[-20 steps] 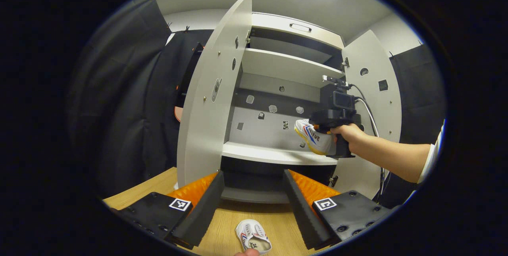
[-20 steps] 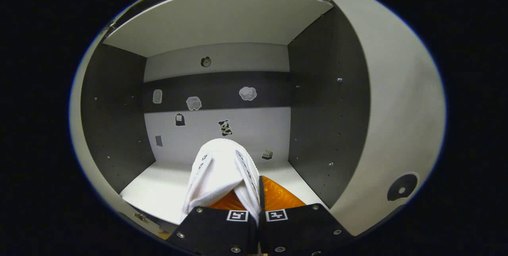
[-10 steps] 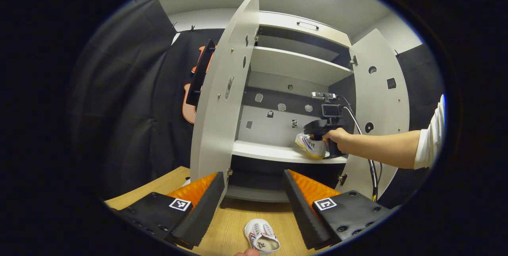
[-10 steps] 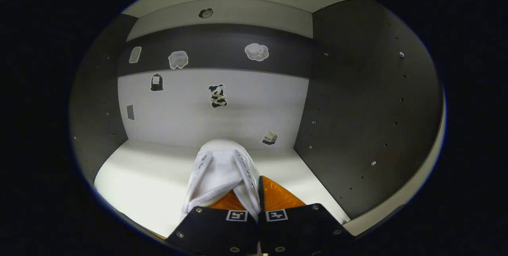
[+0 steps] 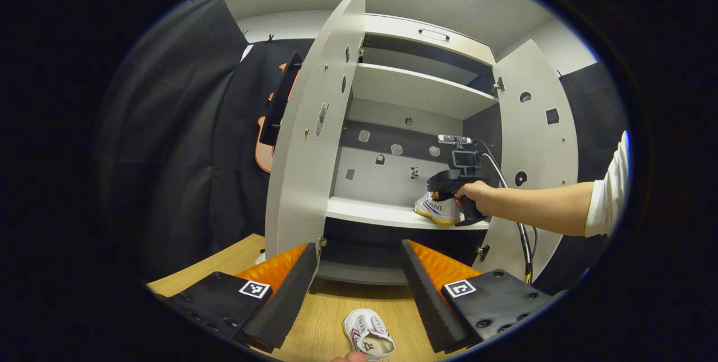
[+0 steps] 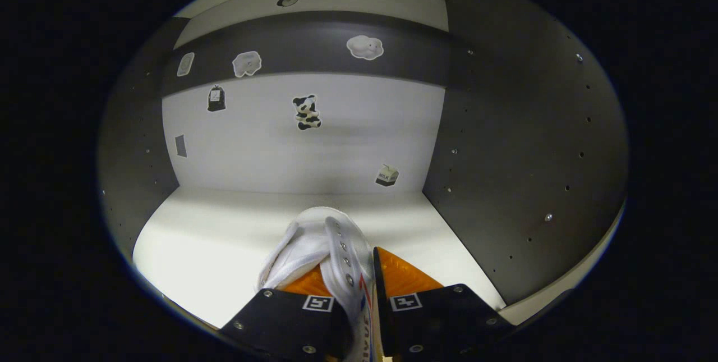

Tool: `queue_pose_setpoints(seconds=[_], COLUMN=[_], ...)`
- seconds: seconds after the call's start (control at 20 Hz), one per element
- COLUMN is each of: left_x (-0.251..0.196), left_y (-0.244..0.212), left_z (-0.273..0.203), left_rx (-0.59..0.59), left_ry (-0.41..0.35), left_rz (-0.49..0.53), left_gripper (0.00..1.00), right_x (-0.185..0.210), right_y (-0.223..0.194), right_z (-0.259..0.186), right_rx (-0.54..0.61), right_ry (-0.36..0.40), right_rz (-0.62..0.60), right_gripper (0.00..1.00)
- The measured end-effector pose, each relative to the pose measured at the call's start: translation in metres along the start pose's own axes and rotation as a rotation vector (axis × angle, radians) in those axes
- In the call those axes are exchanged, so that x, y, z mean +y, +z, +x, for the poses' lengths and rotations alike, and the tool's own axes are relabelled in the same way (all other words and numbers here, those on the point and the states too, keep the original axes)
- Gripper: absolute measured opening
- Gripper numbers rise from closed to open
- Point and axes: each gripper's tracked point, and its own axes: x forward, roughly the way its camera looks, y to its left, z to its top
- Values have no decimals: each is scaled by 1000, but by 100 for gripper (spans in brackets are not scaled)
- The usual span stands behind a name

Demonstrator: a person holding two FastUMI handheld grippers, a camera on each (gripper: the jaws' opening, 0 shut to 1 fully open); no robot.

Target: Grab one shoe with the right hand and put it into the shoe cabinet, grab the other shoe with the left hand and put it into the shoe cabinet; then close the right door with the right hand and the left door with the left hand.

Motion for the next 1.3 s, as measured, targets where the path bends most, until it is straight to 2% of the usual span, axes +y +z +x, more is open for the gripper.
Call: queue_pose_setpoints(seconds=[0.1,0.15,0.35,0.55,0.65,0.75,0.9,0.95,1.1,1.3], left_x=[-1,-2,-10,-22,-28,-33,-38,-39,-43,-47], left_y=[-1,-2,0,0,2,1,0,-1,-2,-7], left_z=[0,0,-1,-1,-1,-2,-6,-6,-6,-7], left_rx=[2,4,-1,-2,-6,-6,-4,-2,8,17], left_ry=[-3,-6,-30,-62,-76,-88,-100,-103,-112,-113], left_rz=[0,0,-3,1,4,7,4,4,7,12], left_gripper=[96,96,96,96,99,96,99,96,96,96], right_x=[0,-1,-14,-23,-27,-28,-35,-37,-43,-56], right_y=[3,4,6,18,26,34,36,34,13,-28], right_z=[-11,-15,-41,-79,-104,-134,-183,-199,-247,-288], right_rx=[-12,-14,-47,-114,-156,-212,-300,-335,-414,-496], right_ry=[19,28,58,99,124,154,189,201,239,246], right_rz=[9,6,6,28,37,47,56,62,69,65], right_gripper=[25,38,68,83,87,92,93,92,92,92])
